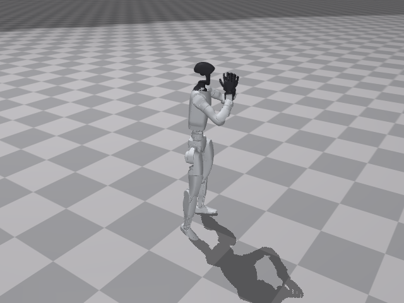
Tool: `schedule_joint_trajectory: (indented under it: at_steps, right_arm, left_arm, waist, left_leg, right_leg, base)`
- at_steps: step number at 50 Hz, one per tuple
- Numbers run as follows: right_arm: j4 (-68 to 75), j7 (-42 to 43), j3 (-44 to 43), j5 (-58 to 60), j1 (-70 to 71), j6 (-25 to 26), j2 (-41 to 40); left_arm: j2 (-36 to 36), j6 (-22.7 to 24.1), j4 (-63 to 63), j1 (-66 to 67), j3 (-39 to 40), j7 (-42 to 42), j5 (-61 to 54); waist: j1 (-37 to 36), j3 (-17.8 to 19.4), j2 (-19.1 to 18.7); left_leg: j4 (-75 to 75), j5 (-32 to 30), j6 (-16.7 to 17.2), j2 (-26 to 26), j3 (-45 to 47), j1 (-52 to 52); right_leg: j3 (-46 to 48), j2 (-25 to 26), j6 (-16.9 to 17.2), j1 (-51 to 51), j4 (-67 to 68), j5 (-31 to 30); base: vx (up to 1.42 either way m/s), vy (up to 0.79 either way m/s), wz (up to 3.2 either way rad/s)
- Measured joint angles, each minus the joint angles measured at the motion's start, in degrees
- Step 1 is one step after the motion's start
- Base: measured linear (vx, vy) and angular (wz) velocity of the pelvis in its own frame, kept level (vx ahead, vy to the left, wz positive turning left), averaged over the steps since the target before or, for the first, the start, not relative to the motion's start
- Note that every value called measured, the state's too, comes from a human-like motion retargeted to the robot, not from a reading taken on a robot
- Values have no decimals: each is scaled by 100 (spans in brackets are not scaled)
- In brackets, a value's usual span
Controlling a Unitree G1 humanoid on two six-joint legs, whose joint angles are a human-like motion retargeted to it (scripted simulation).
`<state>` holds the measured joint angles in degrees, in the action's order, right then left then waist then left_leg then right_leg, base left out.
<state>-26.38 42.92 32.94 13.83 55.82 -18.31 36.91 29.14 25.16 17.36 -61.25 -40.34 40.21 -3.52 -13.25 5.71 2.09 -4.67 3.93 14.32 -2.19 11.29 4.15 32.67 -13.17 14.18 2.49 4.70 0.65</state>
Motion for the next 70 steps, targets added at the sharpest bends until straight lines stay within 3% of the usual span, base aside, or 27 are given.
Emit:
schedule_joint_trajectory:
  at_steps: [3,5,8,10,12,17,20,23,26,33,35,39,42,46,51,55,58,63,65,70]
  right_arm:
    - [-226,-396,-300,-385,-327,-267,494]
    - [-365,-58,-587,-460,-654,-365,754]
    - [-453,-10,-840,-519,-848,-246,683]
    - [-480,-270,-630,-451,-667,-141,530]
    - [-411,26,-466,-154,-506,-43,493]
    - [-464,-423,-973,-320,-768,-105,1029]
    - [-611,77,-1436,-169,-1139,-7,1260]
    - [-837,-254,-1374,-144,-1192,29,1234]
    - [-850,148,-1337,361,-1255,92,1208]
    - [-948,-12,-2562,-521,-2376,-112,1017]
    - [-1011,-247,-2347,-384,-2297,-26,1146]
    - [-806,392,-1676,221,-1839,226,1436]
    - [-748,-163,-1972,-209,-1885,55,1531]
    - [-838,217,-2320,-332,-2017,82,1502]
    - [-746,123,-1257,188,-1111,281,1686]
    - [-474,-215,-1717,-133,-1234,116,1598]
    - [-366,244,-2114,-687,-1560,3,1291]
    - [-345,-343,-1528,-550,-1009,168,992]
    - [-267,-135,-1240,-283,-760,240,979]
    - [-22,-247,-1781,-816,-1126,97,1105]
  left_arm:
    - [392,170,148,133,-26,-391,-211]
    - [505,271,238,262,41,-348,-327]
    - [58,129,200,175,63,-253,-457]
    - [-439,15,50,-105,-79,-196,-445]
    - [-742,-16,-144,-389,-191,54,-224]
    - [-585,74,-214,-365,-59,-356,-476]
    - [-528,105,-125,-256,81,-301,-711]
    - [-889,4,-202,-558,-316,-536,-879]
    - [-1191,58,-439,-1009,-712,-335,-450]
    - [-1368,13,-533,-902,-276,-570,-628]
    - [-1594,-67,-585,-977,-451,-610,-722]
    - [-1741,-50,-808,-1263,-885,-200,-594]
    - [-1342,-3,-698,-1092,-653,-610,-842]
    - [-1014,37,-453,-784,-343,-544,-1060]
    - [-1415,99,-625,-1221,-858,-230,-882]
    - [-968,215,-701,-1197,-609,-640,-909]
    - [-567,297,-592,-1009,-368,-551,-1310]
    - [-1155,111,-926,-1373,-796,-653,-1299]
    - [-1298,155,-1040,-1531,-952,-388,-1086]
    - [-784,207,-823,-1175,-451,-713,-1216]
  waist:
    - [152,28,-82]
    - [230,40,-120]
    - [316,44,-158]
    - [360,40,-170]
    - [402,40,-187]
    - [476,111,-237]
    - [477,141,-257]
    - [464,132,-287]
    - [527,110,-335]
    - [819,135,-411]
    - [872,104,-407]
    - [1010,37,-387]
    - [1160,46,-390]
    - [1276,-10,-326]
    - [1401,-112,-233]
    - [1606,-137,-195]
    - [1762,-170,-99]
    - [1865,-318,-66]
    - [1925,-354,-93]
    - [2089,-315,-192]
  left_leg:
    - [21,-35,-14,-31,16,-4]
    - [41,-63,-22,-46,25,-13]
    - [80,-110,-66,-58,47,-15]
    - [121,-142,-97,-62,72,-15]
    - [177,-180,-127,-62,101,-32]
    - [331,-280,-238,-36,194,-89]
    - [394,-323,-271,-29,270,-150]
    - [399,-333,-279,-48,364,-218]
    - [340,-348,-245,-89,476,-288]
    - [116,-402,-163,-202,789,-271]
    - [75,-413,-144,-255,916,-250]
    - [68,-409,-108,-398,1211,-218]
    - [111,-372,-110,-519,1440,-171]
    - [191,-306,-101,-687,1775,-124]
    - [270,-208,-86,-851,2185,-13]
    - [292,-143,-108,-916,2498,112]
    - [269,-116,-118,-918,2712,238]
    - [262,-51,-175,-909,3020,394]
    - [266,-36,-186,-909,3126,441]
    - [284,-15,-191,-920,3350,567]
  right_leg:
    - [-18,35,25,3,-1,31]
    - [-33,52,44,-2,-1,58]
    - [-79,68,47,-2,-11,102]
    - [-127,76,42,1,-22,129]
    - [-183,78,44,-4,-37,143]
    - [-352,55,64,-15,-44,151]
    - [-463,59,81,-38,-48,143]
    - [-577,102,82,-64,-62,131]
    - [-694,178,82,-106,-82,118]
    - [-955,364,82,-126,-92,103]
    - [-1065,435,82,-156,-102,86]
    - [-1332,607,82,-263,-134,18]
    - [-1547,744,82,-340,-138,-39]
    - [-1843,946,82,-458,-172,-142]
    - [-2187,1170,82,-533,-245,-273]
    - [-2464,1296,82,-532,-342,-375]
    - [-2658,1346,82,-494,-417,-426]
    - [-2949,1395,82,-457,-515,-485]
    - [-3051,1414,82,-450,-545,-502]
    - [-3259,1466,82,-404,-601,-538]
  base:
    - [-1,-16,-7]
    - [-1,-15,-7]
    - [-1,-14,-13]
    - [-1,-13,-19]
    - [-1,-11,-23]
    - [-1,-9,-29]
    - [0,-7,-35]
    - [0,-5,-38]
    - [1,-3,-39]
    - [3,1,-39]
    - [2,1,-54]
    - [1,-1,-65]
    - [0,-3,-73]
    - [-1,-5,-80]
    - [-1,-5,-78]
    - [-1,-2,-73]
    - [0,1,-66]
    - [1,3,-58]
    - [1,2,-50]
    - [1,1,-43]
